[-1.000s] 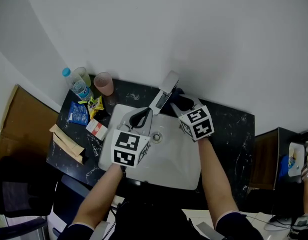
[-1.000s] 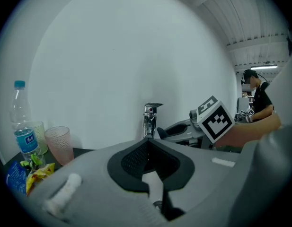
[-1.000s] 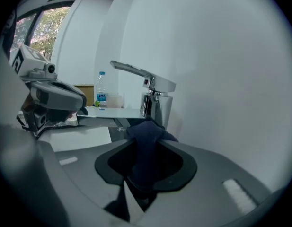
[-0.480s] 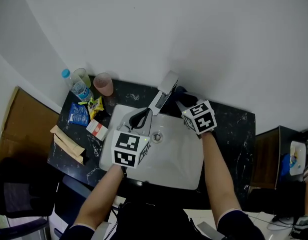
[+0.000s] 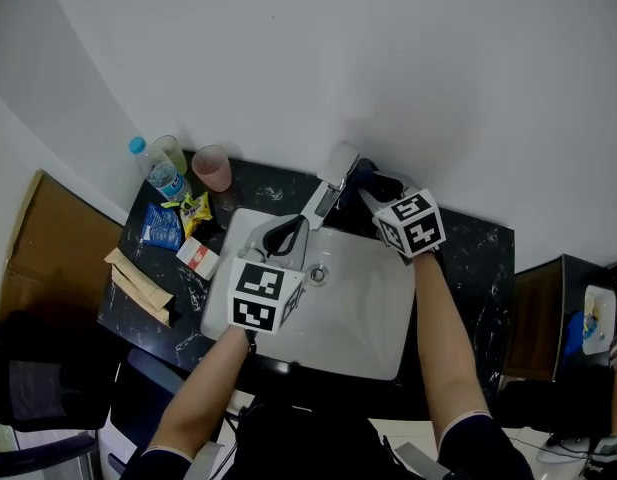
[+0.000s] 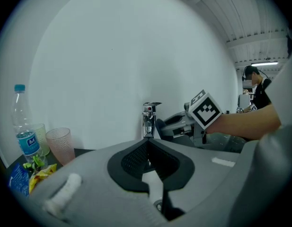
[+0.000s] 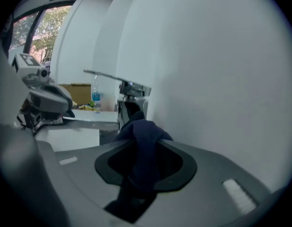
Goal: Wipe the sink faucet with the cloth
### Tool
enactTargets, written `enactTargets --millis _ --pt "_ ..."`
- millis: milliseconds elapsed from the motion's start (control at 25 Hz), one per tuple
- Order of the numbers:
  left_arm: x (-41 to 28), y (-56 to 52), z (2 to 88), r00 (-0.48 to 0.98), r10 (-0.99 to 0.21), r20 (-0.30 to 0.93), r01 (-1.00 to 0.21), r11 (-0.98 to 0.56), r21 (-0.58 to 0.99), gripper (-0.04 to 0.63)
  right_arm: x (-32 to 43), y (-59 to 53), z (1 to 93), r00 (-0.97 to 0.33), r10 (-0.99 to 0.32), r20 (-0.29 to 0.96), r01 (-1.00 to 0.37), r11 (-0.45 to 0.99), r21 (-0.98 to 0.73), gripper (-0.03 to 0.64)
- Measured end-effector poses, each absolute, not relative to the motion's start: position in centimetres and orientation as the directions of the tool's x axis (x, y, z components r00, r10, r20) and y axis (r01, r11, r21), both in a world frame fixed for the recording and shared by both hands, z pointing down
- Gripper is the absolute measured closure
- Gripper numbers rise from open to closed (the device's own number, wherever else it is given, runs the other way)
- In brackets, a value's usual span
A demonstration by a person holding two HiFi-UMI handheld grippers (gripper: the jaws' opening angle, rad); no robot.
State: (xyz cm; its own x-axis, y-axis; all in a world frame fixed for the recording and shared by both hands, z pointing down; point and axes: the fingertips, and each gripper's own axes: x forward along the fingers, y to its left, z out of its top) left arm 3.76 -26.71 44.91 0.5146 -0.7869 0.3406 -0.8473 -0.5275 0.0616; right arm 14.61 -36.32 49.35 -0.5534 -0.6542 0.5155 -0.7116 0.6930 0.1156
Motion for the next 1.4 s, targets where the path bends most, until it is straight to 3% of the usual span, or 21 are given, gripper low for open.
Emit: enactTargets --millis 240,440,1040,1280,1400 --pt "4.1 -26.6 44.9 0.516 -0.788 0.336 -0.847 -0.528 0.063 0.595 14.1 -35.6 53.7 -0.512 -0.557 0.654 -0.605 0.775 0.186 0.500" --pt "4.5 -26.4 44.9 0.530 -0.778 0.337 -0.838 -0.542 0.066 0.595 12.4 -33.2 53.8 -0.537 -0.524 0.661 -0.556 0.809 0.190 0.499" --pt "6.4 -25.8 44.9 0.562 -0.759 0.328 -0.816 -0.574 0.072 0.594 15.0 -29.8 45.6 -0.590 -0.690 0.419 -0.703 0.694 0.153 0.499" --pt "6.4 -25.9 45.0 0.597 -0.745 0.296 -0.794 -0.601 0.087 0.594 15.5 -28.4 36.7 -0.650 -0.712 0.265 -0.734 0.678 0.020 0.499" --pt "6.8 -25.7 44.9 0.641 -0.709 0.294 -0.758 -0.646 0.092 0.594 12.5 -28.9 34.3 -0.638 -0.690 0.341 -0.687 0.711 0.154 0.499"
